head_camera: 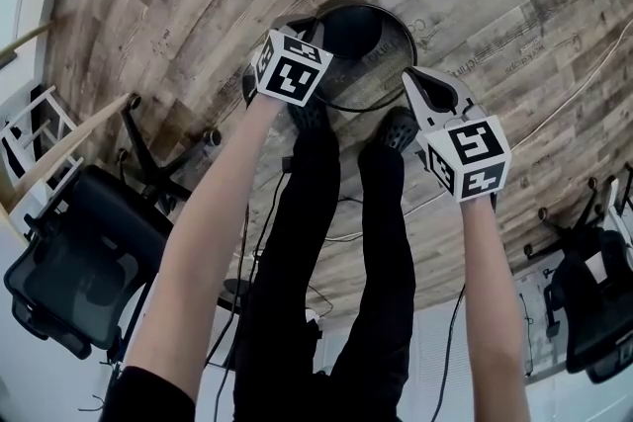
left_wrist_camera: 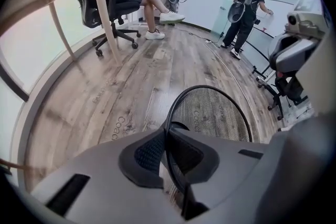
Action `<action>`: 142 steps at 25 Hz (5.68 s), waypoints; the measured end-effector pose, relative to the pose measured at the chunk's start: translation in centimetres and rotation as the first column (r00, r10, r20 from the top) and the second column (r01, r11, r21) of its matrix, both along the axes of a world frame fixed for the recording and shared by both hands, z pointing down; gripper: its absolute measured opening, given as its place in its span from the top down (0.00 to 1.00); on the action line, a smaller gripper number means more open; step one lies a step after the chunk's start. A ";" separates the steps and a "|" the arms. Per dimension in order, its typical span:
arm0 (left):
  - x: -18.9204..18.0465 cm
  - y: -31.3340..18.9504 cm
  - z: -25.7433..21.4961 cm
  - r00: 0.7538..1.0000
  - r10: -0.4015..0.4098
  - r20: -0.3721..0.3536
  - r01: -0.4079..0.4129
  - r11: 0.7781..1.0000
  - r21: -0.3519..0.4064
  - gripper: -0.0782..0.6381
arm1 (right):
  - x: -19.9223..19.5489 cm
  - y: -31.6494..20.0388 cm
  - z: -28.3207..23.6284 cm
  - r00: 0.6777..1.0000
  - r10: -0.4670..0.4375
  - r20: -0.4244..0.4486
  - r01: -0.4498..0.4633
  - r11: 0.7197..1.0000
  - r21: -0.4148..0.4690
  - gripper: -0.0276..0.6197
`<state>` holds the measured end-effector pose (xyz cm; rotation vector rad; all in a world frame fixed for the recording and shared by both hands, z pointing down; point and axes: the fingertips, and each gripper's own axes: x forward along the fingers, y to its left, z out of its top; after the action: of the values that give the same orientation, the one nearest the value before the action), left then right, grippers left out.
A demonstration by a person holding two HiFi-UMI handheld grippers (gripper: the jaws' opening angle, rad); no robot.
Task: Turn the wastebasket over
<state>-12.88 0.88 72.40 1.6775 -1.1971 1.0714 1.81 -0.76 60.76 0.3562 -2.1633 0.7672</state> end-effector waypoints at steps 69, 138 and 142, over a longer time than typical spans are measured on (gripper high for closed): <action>20.5 14.6 4.0 0.883 0.429 -0.193 -0.429 0.902 0.044 0.81 | 6.3 7.3 16.8 0.971 0.021 -0.240 -0.053 0.990 -0.130 0.46; 6.1 -1.0 7.5 0.900 0.318 -0.297 -0.345 0.938 -0.040 0.30 | 5.8 13.1 19.3 0.950 -0.089 -0.300 -0.006 0.954 -0.299 0.27; 7.1 -0.9 6.3 0.887 0.358 -0.292 -0.378 0.926 -0.013 0.30 | 6.2 13.6 19.1 0.953 -0.081 -0.292 -0.005 0.959 -0.282 0.27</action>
<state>-5.81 -0.06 78.66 1.9750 -0.6627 1.0325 7.98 12.87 79.88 0.2632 -1.7433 0.9199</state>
